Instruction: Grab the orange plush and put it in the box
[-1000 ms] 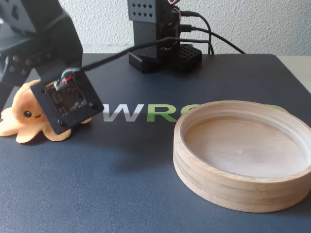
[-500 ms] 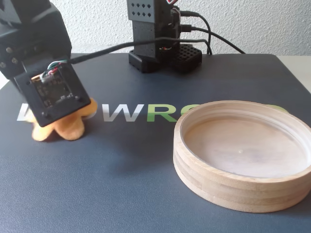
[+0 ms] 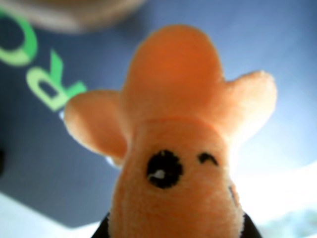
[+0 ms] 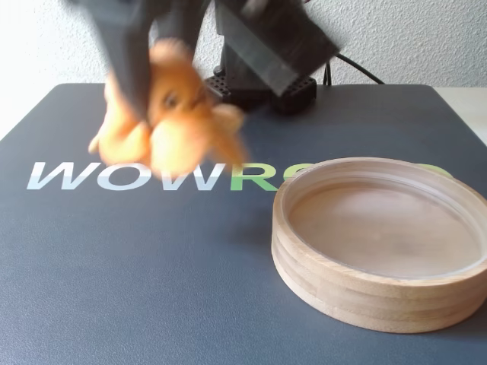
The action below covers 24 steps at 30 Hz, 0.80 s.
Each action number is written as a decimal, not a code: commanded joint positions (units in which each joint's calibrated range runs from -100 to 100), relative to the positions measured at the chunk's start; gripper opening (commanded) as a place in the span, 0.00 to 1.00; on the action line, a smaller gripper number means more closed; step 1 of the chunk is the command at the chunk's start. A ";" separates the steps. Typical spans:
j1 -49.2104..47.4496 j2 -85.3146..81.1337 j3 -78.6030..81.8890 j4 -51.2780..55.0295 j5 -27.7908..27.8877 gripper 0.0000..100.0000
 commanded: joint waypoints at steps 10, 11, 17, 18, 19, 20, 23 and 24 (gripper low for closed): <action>-15.19 -7.82 2.43 1.79 -9.57 0.01; -15.56 -7.82 2.88 1.71 -9.89 0.01; -17.73 -7.31 4.60 0.84 -10.26 0.01; -17.81 -7.31 4.87 0.40 -10.26 0.01; -17.88 -7.40 5.06 0.23 -10.26 0.01; -17.88 -7.48 5.15 0.14 -10.26 0.01; -17.88 -7.73 5.06 -0.12 -10.26 0.01; -17.88 -7.73 5.06 -0.47 -10.26 0.01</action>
